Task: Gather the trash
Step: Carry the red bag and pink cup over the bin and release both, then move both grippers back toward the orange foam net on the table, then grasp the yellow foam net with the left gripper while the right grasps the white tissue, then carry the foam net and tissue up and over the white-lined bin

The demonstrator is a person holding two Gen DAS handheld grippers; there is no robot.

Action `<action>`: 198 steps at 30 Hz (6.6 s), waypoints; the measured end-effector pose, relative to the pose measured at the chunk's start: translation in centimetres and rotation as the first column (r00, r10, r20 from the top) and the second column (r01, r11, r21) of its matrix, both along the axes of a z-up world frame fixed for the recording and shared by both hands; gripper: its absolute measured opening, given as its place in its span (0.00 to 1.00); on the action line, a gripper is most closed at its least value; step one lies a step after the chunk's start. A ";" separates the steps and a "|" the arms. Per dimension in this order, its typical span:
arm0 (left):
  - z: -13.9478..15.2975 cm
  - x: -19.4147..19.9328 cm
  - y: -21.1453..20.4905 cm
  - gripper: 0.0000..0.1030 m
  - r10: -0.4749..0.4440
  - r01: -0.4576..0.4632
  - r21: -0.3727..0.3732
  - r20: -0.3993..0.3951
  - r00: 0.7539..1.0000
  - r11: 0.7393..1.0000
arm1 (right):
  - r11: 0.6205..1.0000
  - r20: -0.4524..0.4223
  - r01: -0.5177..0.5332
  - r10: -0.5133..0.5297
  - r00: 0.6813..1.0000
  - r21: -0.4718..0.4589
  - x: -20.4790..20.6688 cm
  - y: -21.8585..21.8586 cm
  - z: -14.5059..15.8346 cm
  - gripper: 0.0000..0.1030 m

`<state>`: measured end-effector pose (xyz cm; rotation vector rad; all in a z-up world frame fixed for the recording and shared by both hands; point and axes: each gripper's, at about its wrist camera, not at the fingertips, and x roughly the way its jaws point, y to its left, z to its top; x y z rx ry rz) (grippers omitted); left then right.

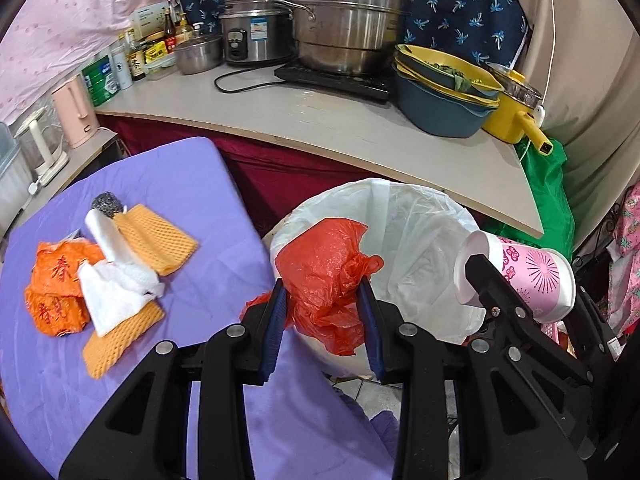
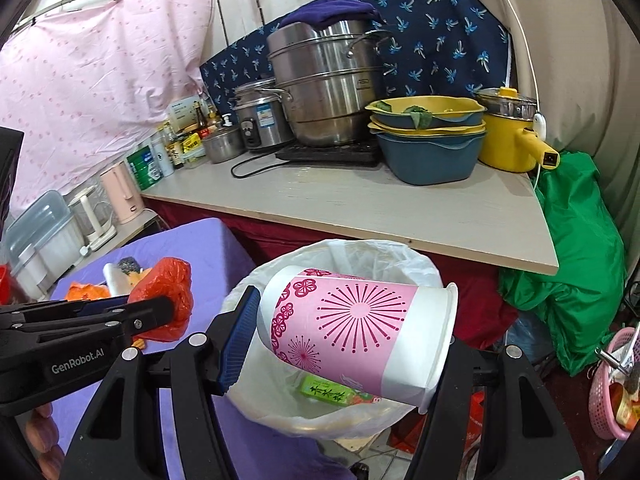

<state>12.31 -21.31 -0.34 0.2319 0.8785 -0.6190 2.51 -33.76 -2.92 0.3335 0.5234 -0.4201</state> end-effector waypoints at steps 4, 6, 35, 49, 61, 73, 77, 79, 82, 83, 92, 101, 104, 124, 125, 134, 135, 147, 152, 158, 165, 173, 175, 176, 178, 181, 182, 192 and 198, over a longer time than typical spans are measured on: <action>-0.8 0.8 -1.6 0.32 -0.010 0.010 0.013 -0.008 1.000 1.000 | 1.000 -0.015 0.010 -0.010 1.000 0.005 0.9 -1.4 -0.8 0.59; -1.4 1.2 -2.3 0.32 -0.014 0.014 0.025 -0.012 1.000 1.000 | 1.000 -0.021 0.014 -0.014 1.000 0.010 1.6 -2.1 -1.1 0.59; -3.5 4.5 -3.7 0.68 0.029 -0.028 0.049 -0.026 0.999 0.998 | 0.997 -0.031 0.070 -0.069 0.997 0.030 4.0 -4.5 -1.8 0.61; -0.8 3.4 -0.2 0.68 0.068 -0.068 0.009 0.011 0.998 0.998 | 0.999 0.014 0.032 -0.032 0.999 -0.018 2.9 -1.0 1.5 0.66; 1.3 2.7 5.8 0.77 0.154 -0.153 -0.025 0.068 0.986 0.988 | 0.998 0.028 -0.026 0.027 0.999 -0.051 2.7 4.1 3.6 0.74; 0.5 2.2 13.1 0.86 0.257 -0.257 -0.013 0.073 0.964 0.966 | 0.991 -0.007 -0.125 0.125 0.992 -0.046 3.7 10.3 3.2 0.76; -0.1 2.5 15.4 0.89 0.297 -0.297 -0.007 0.053 0.953 0.955 | 0.986 -0.023 -0.160 0.159 0.987 -0.043 4.3 12.2 2.9 0.76; -0.5 2.6 16.9 0.89 0.322 -0.322 -0.009 0.039 0.946 0.947 | 0.983 -0.032 -0.179 0.177 0.984 -0.037 4.6 13.2 2.5 0.76; -1.3 2.9 18.8 0.89 0.349 -0.349 0.000 0.020 0.937 0.937 | 0.979 -0.048 -0.201 0.200 0.979 -0.026 5.3 14.5 1.9 0.76; -1.6 3.1 19.6 0.89 0.360 -0.360 0.004 0.015 0.933 0.933 | 0.978 -0.053 -0.208 0.206 0.977 -0.022 5.4 14.8 1.8 0.76; -4.0 4.2 23.4 0.89 0.415 -0.414 0.028 -0.048 0.909 0.910 | 0.965 -0.092 -0.261 0.260 0.961 0.006 7.1 18.0 0.0 0.76; -6.6 6.4 23.5 0.89 0.410 -0.410 0.023 -0.119 0.904 0.912 | 0.958 -0.120 -0.287 0.287 0.950 0.023 8.0 18.9 -1.3 0.76; -8.0 7.5 23.0 0.89 0.403 -0.405 0.022 -0.160 0.901 0.914 | 0.958 -0.127 -0.284 0.286 0.950 0.030 8.4 18.6 -1.7 0.76; -11.0 9.3 22.9 0.09 0.377 -0.372 0.064 -0.214 0.901 0.926 | 0.949 -0.147 -0.306 0.314 0.938 0.077 10.9 19.0 -3.9 0.76; -10.9 9.2 22.9 0.08 0.374 -0.369 0.064 -0.212 0.903 0.927 | 0.947 -0.146 -0.311 0.319 0.936 0.078 11.0 19.2 -3.9 0.76; -9.8 7.4 25.6 0.06 0.375 -0.371 0.059 -0.210 0.903 0.927 | 0.917 -0.147 -0.388 0.398 0.906 0.093 13.2 22.2 -4.4 0.75; -9.7 7.2 25.8 0.06 0.377 -0.373 0.058 -0.212 0.902 0.926 | 0.912 -0.147 -0.399 0.410 0.900 0.098 13.5 22.6 -4.5 0.75; -10.2 6.3 29.9 0.06 0.440 -0.433 0.083 -0.231 0.868 0.898 | 0.872 -0.215 -0.480 0.489 0.845 0.096 19.7 27.7 -7.5 0.65; -10.2 6.5 30.4 0.06 0.448 -0.443 0.078 -0.233 0.863 0.893 | 0.866 -0.248 -0.485 0.499 0.830 0.120 21.2 27.9 -8.9 0.37; -9.9 6.4 30.4 0.06 0.448 -0.445 0.067 -0.233 0.863 0.893 | 0.856 -0.236 -0.500 0.518 0.822 0.135 20.0 27.7 -8.9 0.08; -8.5 5.2 29.8 0.05 0.433 -0.435 0.043 -0.214 0.875 0.899 | 0.861 -0.182 -0.486 0.506 0.843 0.149 16.6 25.7 -6.7 0.07; -5.3 3.0 28.2 0.05 0.400 -0.407 -0.006 -0.167 0.901 0.914 | 0.882 -0.103 -0.454 0.467 0.878 0.128 11.6 23.0 -2.5 0.07; -4.5 2.4 27.6 0.05 0.391 -0.398 -0.017 -0.153 0.908 0.917 | 0.886 -0.084 -0.447 0.458 0.885 0.123 10.6 22.5 -1.7 0.07; -3.9 2.0 27.3 0.05 0.382 -0.389 -0.025 -0.146 0.913 0.921 | 0.888 -0.073 -0.444 0.453 0.888 0.120 10.0 22.2 -1.2 0.07; -3.1 1.5 26.7 0.05 0.370 -0.378 -0.036 -0.133 0.919 0.925 | 0.890 -0.058 -0.442 0.450 0.891 0.117 9.3 21.8 -0.5 0.07; -2.0 0.9 25.9 0.05 0.350 -0.358 -0.052 -0.116 0.929 0.932 | 0.890 -0.031 -0.442 0.448 0.894 0.111 7.8 21.1 0.7 0.07; -1.6 0.7 25.7 0.05 0.344 -0.351 -0.057 -0.111 0.933 0.935 | 0.888 -0.022 -0.445 0.450 0.893 0.116 7.5 21.0 1.0 0.07; 1.4 -0.7 21.7 0.05 0.257 -0.261 -0.094 -0.054 0.965 0.961 | 0.914 0.028 -0.397 0.396 0.918 0.082 4.5 18.5 3.2 0.07; 2.4 -1.2 18.4 0.05 0.199 -0.201 -0.099 -0.029 0.980 0.975 | 0.941 0.034 -0.332 0.331 0.943 0.068 3.3 15.4 3.6 0.07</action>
